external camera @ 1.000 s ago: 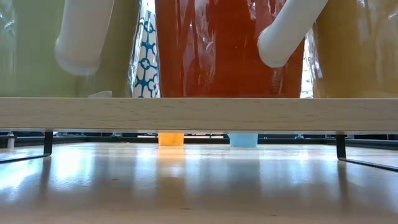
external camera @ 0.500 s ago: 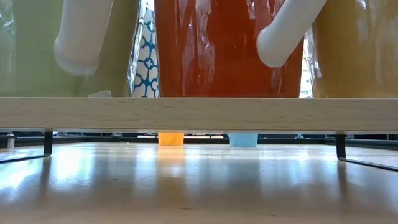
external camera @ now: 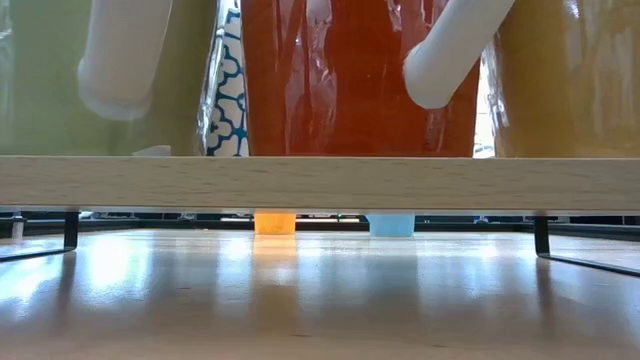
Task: Place coffee mugs
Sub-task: Put the yellow patterned mug on the shelf
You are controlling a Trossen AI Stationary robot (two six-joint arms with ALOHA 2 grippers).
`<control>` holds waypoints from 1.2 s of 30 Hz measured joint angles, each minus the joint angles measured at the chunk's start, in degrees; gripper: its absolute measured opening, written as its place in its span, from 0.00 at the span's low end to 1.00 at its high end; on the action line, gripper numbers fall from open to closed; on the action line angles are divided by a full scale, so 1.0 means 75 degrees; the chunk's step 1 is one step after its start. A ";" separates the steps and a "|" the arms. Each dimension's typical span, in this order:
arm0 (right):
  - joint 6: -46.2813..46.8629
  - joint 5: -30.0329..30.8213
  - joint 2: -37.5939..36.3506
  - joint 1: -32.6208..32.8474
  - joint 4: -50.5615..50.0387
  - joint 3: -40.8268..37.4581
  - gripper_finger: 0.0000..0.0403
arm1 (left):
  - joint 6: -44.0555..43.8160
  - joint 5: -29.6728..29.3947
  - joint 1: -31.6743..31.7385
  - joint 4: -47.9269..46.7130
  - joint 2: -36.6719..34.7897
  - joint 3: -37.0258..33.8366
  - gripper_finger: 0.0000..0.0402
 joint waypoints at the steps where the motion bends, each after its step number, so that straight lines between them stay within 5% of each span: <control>1: 0.0000 0.0000 0.0000 0.0000 0.0000 0.0000 0.35 | 0.0000 -0.0004 0.0000 -0.0005 0.0000 0.0000 0.15; 36: 0.0001 -0.0003 0.0000 0.0000 0.0000 -0.0003 0.35 | 0.0070 0.0306 0.0017 -0.0093 -0.0003 0.0264 0.35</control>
